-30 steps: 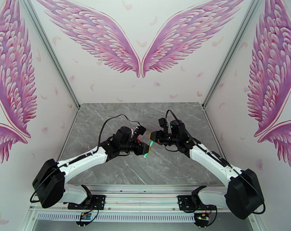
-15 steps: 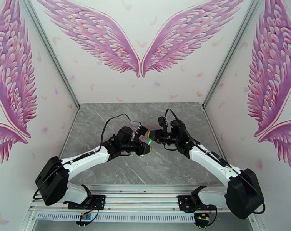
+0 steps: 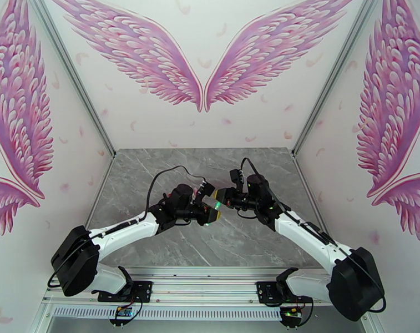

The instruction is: Open the pen caps

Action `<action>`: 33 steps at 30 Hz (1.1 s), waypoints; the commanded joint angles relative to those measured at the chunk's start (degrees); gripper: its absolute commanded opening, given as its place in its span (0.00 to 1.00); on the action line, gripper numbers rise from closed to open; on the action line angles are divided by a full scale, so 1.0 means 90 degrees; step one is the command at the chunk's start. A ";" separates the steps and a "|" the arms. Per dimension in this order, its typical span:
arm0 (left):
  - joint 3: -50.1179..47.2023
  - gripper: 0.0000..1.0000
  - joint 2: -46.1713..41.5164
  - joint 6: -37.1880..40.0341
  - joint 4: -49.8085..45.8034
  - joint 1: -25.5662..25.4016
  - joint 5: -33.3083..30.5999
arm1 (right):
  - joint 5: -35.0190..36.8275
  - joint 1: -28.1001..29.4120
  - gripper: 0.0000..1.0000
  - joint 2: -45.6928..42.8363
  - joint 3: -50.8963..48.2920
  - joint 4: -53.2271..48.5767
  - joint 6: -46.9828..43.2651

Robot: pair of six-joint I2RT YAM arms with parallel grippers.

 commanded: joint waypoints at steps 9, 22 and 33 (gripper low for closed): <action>-0.0222 0.04 -0.0138 0.0145 -0.0601 -0.0322 0.0003 | 0.0304 -0.0496 0.10 -0.0272 0.0114 0.0286 -0.0407; -0.0290 0.04 -0.0422 -0.0220 -0.0453 -0.0517 -0.0314 | 0.0276 -0.0723 0.11 -0.0218 0.0353 0.0089 -0.0675; -0.0374 0.05 -0.1348 -0.0801 -0.1159 -0.0517 -0.1739 | 0.1073 -0.0626 0.13 -0.0503 0.0415 -0.1990 -0.1995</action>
